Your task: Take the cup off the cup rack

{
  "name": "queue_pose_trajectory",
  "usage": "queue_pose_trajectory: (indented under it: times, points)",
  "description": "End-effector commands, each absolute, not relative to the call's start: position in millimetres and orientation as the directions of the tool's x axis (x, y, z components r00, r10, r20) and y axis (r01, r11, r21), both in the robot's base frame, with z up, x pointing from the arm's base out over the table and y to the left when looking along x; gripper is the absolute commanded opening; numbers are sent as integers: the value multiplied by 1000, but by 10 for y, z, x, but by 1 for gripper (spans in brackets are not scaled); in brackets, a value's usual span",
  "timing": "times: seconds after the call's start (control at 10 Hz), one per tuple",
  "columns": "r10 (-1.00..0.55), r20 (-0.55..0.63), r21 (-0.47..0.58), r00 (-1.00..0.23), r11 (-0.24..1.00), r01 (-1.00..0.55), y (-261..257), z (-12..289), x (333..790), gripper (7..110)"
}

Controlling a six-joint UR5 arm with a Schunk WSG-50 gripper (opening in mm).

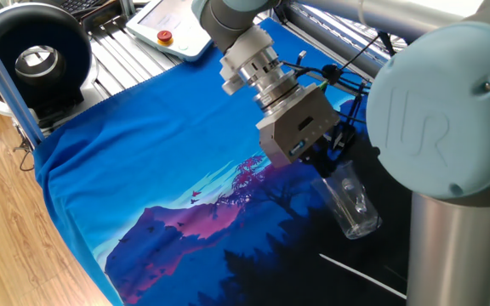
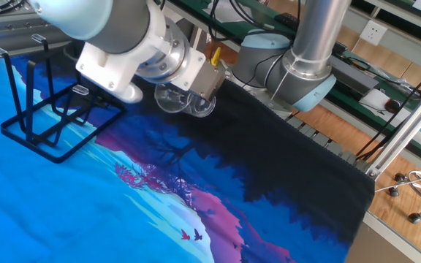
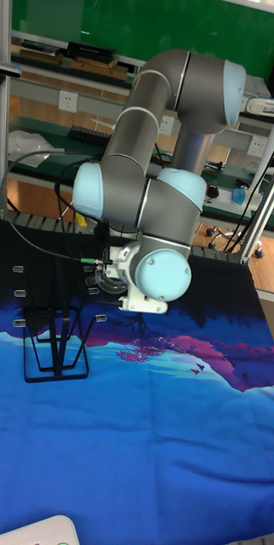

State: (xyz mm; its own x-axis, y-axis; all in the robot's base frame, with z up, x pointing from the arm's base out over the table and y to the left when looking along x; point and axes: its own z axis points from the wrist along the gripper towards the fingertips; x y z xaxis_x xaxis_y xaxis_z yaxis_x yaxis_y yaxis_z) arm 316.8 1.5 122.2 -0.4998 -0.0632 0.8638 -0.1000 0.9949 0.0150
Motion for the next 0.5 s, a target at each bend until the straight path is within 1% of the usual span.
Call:
queue_pose_trajectory:
  times: [0.0, 0.4]
  points:
    - [-77, 872, 38, -483, 995, -89, -28, 1279, 3141, 7]
    - [-85, 873, 50, -481, 995, -86, -119, 1425, 3133, 7]
